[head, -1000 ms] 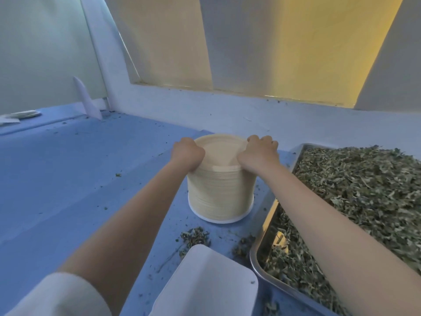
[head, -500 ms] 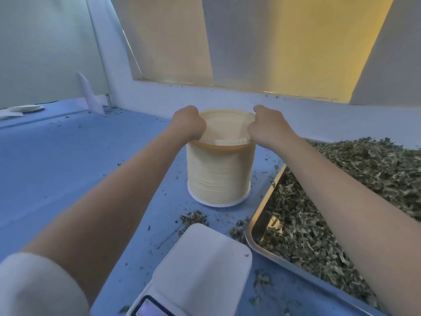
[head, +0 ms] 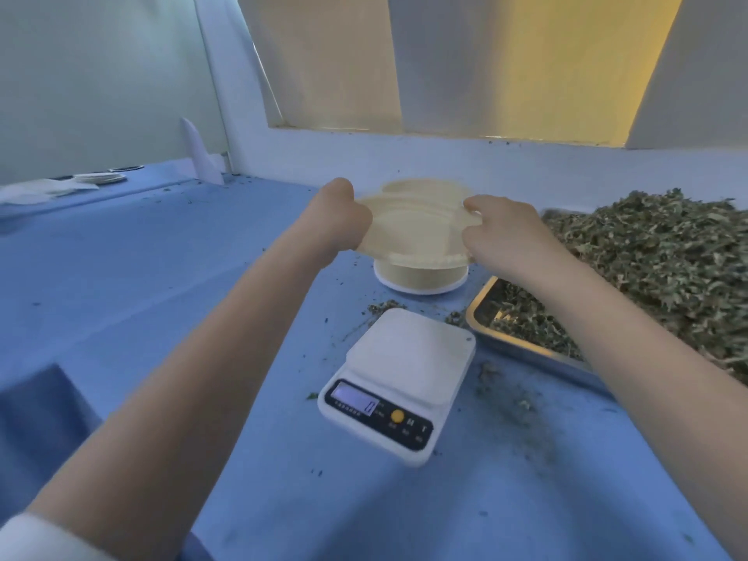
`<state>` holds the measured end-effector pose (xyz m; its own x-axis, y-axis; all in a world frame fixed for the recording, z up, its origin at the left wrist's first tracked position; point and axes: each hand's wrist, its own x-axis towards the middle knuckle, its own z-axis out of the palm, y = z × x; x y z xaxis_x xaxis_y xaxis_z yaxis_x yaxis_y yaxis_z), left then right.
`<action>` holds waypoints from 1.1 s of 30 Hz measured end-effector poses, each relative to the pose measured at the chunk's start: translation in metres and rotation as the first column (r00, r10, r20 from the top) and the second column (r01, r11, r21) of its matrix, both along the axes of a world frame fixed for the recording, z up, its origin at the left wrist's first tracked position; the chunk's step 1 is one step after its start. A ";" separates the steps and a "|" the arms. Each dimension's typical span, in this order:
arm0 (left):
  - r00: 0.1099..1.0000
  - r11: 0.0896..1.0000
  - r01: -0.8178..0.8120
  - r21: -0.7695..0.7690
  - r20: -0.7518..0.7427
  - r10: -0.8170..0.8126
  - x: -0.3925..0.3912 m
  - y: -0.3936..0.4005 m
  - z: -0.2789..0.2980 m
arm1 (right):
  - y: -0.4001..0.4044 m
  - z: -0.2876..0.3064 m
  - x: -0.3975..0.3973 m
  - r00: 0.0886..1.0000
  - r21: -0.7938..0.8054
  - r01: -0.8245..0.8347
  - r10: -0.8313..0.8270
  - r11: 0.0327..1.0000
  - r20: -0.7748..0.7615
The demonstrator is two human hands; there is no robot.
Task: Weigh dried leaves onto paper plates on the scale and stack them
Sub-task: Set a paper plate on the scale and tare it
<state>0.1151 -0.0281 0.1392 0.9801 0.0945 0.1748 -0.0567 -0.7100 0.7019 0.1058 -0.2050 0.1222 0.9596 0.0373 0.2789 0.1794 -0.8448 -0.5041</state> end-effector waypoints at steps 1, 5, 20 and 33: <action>1.000 1.000 0.003 -0.003 -0.017 -0.004 -0.008 0.002 -0.006 | 0.002 -0.008 -0.008 1.000 0.007 -0.011 0.011 1.000 -0.010; 0.997 1.000 0.001 -0.030 -0.079 -0.004 -0.024 0.009 -0.041 | 0.009 -0.039 -0.026 0.999 0.025 -0.021 0.022 0.999 -0.045; 0.976 0.995 0.061 -0.080 -0.204 -0.076 -0.014 0.012 -0.124 | 0.007 -0.100 -0.021 0.991 -0.117 -0.036 0.020 0.993 -0.133; 0.996 0.994 0.049 -0.101 -0.063 -0.055 -0.004 0.012 -0.121 | 0.013 -0.102 -0.018 0.987 -0.210 -0.152 0.137 0.966 -0.082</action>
<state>0.1110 -0.0165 0.0179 0.9931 0.0568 0.1025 -0.0434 -0.6342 0.7719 0.0875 -0.1917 0.0206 0.9557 0.2290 0.1851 0.2798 -0.9021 -0.3286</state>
